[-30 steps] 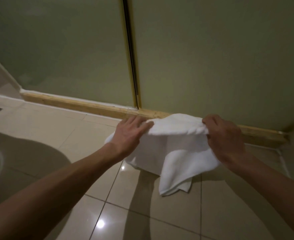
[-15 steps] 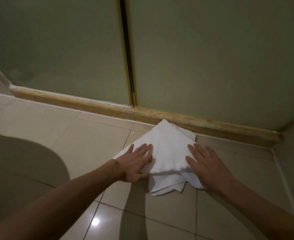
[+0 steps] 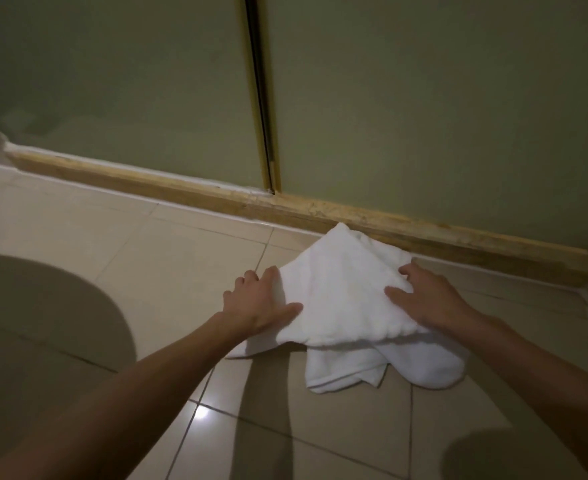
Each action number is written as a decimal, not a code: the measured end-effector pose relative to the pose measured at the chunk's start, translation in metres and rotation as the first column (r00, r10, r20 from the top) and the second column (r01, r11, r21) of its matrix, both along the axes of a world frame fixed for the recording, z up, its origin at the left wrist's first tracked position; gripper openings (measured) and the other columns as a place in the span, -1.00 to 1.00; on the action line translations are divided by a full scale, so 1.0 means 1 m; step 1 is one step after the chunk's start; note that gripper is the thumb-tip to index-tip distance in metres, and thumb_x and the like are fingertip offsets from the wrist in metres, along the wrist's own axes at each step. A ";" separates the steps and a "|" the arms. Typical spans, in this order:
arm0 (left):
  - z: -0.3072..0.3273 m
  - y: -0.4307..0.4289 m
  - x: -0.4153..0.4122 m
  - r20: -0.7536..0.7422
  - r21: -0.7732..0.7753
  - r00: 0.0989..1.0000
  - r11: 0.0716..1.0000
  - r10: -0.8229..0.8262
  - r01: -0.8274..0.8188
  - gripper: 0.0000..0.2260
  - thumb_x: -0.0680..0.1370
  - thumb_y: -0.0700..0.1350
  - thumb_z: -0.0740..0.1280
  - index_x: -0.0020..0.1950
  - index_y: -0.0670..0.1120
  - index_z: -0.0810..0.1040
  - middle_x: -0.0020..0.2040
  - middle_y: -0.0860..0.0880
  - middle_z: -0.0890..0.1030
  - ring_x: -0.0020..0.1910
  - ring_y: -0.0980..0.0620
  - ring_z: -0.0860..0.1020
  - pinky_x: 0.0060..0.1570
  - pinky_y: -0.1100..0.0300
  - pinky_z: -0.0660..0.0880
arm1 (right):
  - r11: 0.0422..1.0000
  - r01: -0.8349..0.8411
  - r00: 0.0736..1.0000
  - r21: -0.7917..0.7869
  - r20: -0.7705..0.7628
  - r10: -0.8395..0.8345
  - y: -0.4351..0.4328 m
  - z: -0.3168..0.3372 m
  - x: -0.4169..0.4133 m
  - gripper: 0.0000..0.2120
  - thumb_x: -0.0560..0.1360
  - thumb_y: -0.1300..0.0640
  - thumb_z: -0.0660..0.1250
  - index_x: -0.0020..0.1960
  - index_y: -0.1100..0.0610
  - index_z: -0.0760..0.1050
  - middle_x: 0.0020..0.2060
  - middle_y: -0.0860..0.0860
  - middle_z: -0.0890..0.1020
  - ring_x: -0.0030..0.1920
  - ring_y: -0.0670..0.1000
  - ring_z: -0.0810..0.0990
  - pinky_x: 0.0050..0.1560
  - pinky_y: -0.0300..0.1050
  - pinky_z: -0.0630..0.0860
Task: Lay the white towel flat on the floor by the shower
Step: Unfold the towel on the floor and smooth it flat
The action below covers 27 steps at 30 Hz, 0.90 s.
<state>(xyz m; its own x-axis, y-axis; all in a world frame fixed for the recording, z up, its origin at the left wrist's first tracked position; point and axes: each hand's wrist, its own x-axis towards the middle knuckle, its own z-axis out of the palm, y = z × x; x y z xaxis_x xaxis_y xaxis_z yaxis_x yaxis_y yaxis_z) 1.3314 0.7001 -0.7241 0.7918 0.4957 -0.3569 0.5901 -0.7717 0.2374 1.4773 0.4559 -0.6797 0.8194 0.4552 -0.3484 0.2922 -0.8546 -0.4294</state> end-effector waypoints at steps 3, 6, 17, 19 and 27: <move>-0.002 0.008 0.001 0.050 -0.058 0.996 0.996 0.071 -0.068 -0.23 0.33 0.35 0.39 0.41 -0.02 0.31 0.23 -0.10 0.49 0.16 -0.11 0.48 0.09 0.01 0.44 | 0.999 -0.025 0.997 0.022 -0.072 0.027 -0.001 -0.006 0.005 -0.67 0.46 -0.09 0.38 0.09 0.11 0.49 0.04 0.08 0.60 -0.03 0.06 0.55 -0.15 -0.10 0.39; -0.001 0.014 0.001 0.184 -0.213 0.975 0.973 0.125 -0.085 -0.61 0.42 0.20 0.42 0.03 -0.07 0.51 -0.03 -0.05 0.59 -0.12 -0.03 0.53 -0.26 0.16 0.39 | 0.996 0.001 0.992 0.084 -0.130 0.010 -0.004 -0.008 0.007 -0.76 0.37 -0.02 0.44 -0.12 0.10 0.47 -0.17 0.03 0.58 -0.23 -0.05 0.52 -0.30 -0.13 0.37; 0.011 0.005 -0.003 0.451 -0.299 0.883 0.954 0.132 0.010 -0.82 0.52 0.05 0.36 -0.07 -0.03 0.44 -0.14 0.00 0.55 -0.19 0.02 0.52 -0.27 0.12 0.42 | 0.991 -0.020 0.980 0.133 -0.192 0.045 -0.021 0.011 0.011 -0.71 0.26 0.21 0.49 -0.06 0.18 0.50 -0.12 0.10 0.58 -0.22 -0.04 0.51 -0.31 -0.18 0.35; 0.018 0.002 -0.002 0.492 -0.244 0.866 0.969 0.091 0.036 -0.81 0.54 0.06 0.33 -0.02 -0.04 0.46 -0.12 -0.03 0.59 -0.16 -0.03 0.55 -0.20 0.07 0.48 | 0.993 -0.039 0.987 0.110 -0.153 0.056 -0.025 0.015 0.016 -0.66 0.27 0.23 0.51 -0.04 0.09 0.46 -0.11 0.04 0.56 -0.20 -0.10 0.49 -0.31 -0.19 0.32; 0.041 -0.009 -0.001 0.610 0.039 0.788 0.997 -0.080 0.071 -0.75 0.62 0.09 0.18 0.20 0.02 0.51 0.00 -0.01 0.64 -0.10 -0.02 0.57 -0.17 0.17 0.37 | 0.977 -0.197 0.979 0.077 -0.036 0.200 -0.033 0.044 0.017 -0.35 0.12 -0.10 0.38 0.18 0.09 0.53 -0.02 0.00 0.60 -0.12 -0.06 0.54 -0.19 -0.14 0.42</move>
<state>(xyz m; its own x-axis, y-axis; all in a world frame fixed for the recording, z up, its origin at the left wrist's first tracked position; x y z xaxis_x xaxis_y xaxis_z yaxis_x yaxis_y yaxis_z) 1.3305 0.6914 -0.6833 0.8776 0.4258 0.2203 0.2646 -0.8134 0.5181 1.4947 0.4233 -0.6359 0.6953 0.6325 -0.3412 0.4326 -0.7475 -0.5041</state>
